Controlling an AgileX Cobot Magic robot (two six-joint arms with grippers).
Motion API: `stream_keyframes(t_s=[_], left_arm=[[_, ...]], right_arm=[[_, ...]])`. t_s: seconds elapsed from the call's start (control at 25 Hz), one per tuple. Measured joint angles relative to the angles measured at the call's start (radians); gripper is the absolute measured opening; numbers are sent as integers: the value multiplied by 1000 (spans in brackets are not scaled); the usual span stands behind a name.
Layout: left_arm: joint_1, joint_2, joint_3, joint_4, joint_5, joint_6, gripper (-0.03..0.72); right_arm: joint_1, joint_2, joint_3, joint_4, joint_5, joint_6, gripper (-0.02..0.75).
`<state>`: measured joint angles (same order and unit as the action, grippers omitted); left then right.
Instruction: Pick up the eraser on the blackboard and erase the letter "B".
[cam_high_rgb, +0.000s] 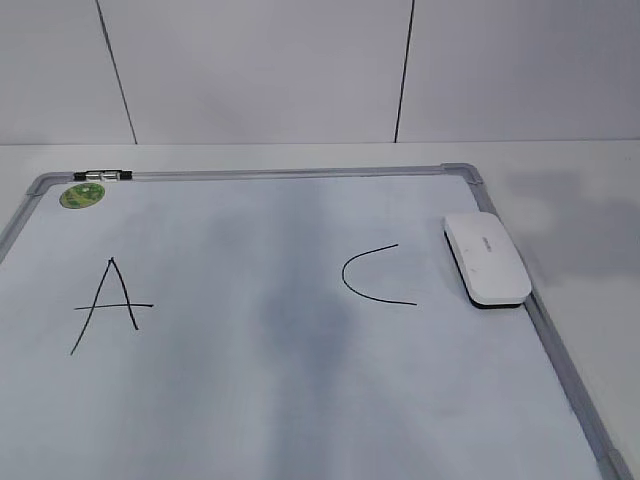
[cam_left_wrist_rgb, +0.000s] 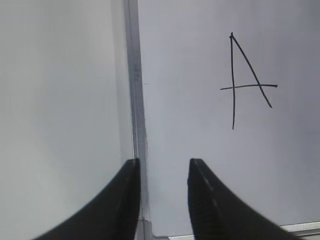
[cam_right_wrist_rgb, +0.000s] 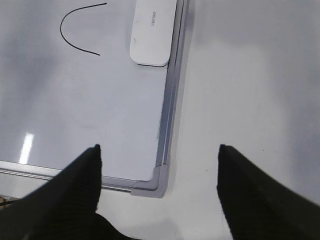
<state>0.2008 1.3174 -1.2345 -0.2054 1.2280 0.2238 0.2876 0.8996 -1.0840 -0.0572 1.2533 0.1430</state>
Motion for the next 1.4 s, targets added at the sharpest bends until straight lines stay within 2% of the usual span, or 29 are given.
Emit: stream_keyframes(t_s=[0.32, 0.76, 1.0, 1.4], left_arm=[[0, -276, 102, 0, 14, 0, 244], [0, -730, 324, 35, 30, -2, 243], [-28, -888, 460, 39, 30, -2, 243], [-53, -1175, 672, 39, -22, 80, 243]], right_arm=[[0, -318, 117, -11, 7, 0, 537], [0, -666, 318, -84, 17, 0, 536], [0, -782, 434, -86, 19, 0, 536], [0, -863, 554, -98, -22, -28, 535]])
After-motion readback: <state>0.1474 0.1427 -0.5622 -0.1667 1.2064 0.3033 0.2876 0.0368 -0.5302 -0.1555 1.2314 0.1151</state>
